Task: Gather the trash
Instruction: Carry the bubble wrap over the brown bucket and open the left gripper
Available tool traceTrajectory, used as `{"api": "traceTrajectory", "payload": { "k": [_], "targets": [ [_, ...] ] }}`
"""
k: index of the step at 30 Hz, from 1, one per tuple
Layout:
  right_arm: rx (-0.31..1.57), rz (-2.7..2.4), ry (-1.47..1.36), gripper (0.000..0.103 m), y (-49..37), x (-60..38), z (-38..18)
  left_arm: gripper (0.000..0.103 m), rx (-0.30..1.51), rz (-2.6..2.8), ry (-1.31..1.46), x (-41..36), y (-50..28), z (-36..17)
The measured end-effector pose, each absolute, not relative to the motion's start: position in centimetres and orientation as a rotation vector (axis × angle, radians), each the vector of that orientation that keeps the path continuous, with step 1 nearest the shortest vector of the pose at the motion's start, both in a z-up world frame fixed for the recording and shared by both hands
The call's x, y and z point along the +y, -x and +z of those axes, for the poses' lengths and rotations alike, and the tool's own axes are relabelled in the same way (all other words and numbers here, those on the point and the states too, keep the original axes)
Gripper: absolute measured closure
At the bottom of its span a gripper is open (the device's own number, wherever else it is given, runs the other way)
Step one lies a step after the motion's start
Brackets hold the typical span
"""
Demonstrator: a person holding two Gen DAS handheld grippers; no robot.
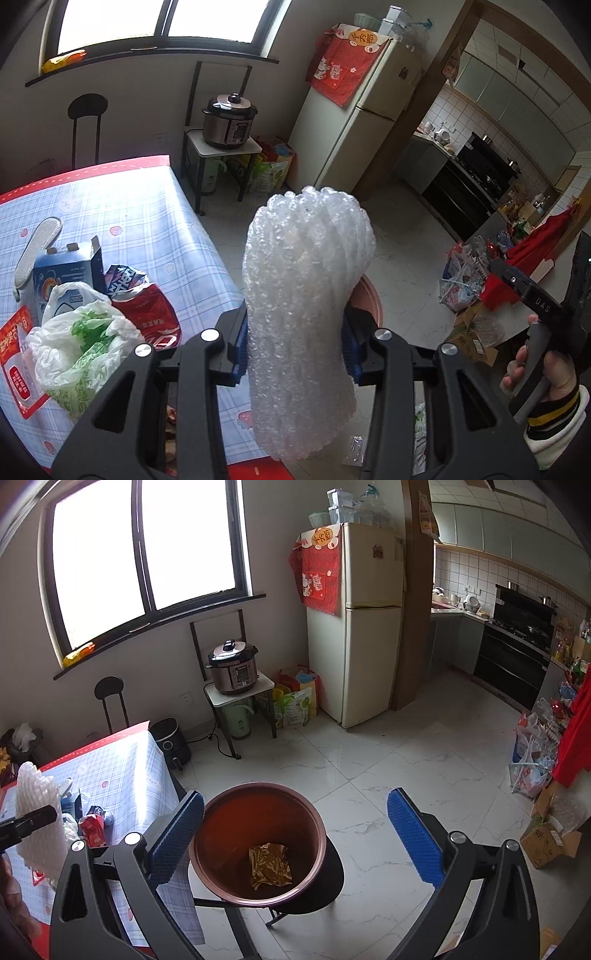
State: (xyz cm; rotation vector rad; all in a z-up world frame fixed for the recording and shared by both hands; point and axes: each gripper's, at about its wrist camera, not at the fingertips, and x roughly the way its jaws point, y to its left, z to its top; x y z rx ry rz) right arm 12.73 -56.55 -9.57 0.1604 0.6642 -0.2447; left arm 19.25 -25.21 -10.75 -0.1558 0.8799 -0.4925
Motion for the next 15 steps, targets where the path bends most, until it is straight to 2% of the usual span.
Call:
{"api": "traceTrajectory", "payload": {
  "k": [15],
  "targets": [
    [0.689,-0.349,-0.198,0.006,-9.2,-60.3,-10.7,0.057,0.792,-0.674,0.100,-39.7,-26.4,-7.2]
  ]
}}
